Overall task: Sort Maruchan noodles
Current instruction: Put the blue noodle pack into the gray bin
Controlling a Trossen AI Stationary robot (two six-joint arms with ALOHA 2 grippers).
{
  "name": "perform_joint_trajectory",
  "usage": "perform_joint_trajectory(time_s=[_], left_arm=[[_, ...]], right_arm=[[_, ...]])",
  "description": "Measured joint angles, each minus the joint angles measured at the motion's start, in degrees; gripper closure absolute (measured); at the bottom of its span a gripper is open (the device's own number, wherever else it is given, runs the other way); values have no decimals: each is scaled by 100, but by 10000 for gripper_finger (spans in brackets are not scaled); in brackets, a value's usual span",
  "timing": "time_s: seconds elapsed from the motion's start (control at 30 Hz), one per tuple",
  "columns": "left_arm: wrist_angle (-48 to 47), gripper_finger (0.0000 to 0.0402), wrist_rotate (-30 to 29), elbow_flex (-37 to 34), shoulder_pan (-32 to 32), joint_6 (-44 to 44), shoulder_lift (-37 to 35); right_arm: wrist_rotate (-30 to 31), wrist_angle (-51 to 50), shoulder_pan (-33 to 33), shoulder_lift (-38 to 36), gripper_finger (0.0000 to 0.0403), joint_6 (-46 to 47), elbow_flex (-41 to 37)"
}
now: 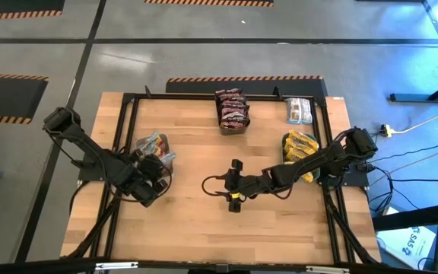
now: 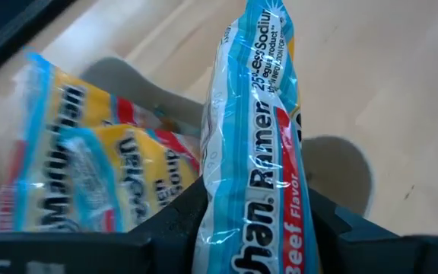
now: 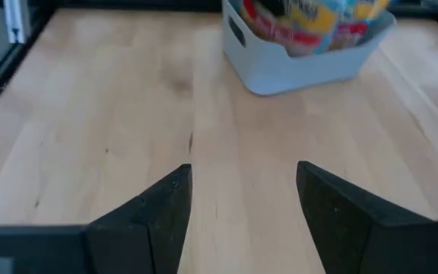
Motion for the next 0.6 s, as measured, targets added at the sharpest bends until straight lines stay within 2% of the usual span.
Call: perform_joint_trajectory(time_s=[0.17, 0.33, 0.6], left_arm=[[933, 278, -7, -550, -113, 277, 4], [1777, 278, -364, -1054, -124, 335, -13], [2770, 278, -685, -1340, -51, 505, 0]], right_arm=[[-44, 439, 0, 95, 180, -417, -4], [23, 1087, -11, 311, 180, -535, 22], [-1110, 1512, -451, 828, 180, -569, 116]])
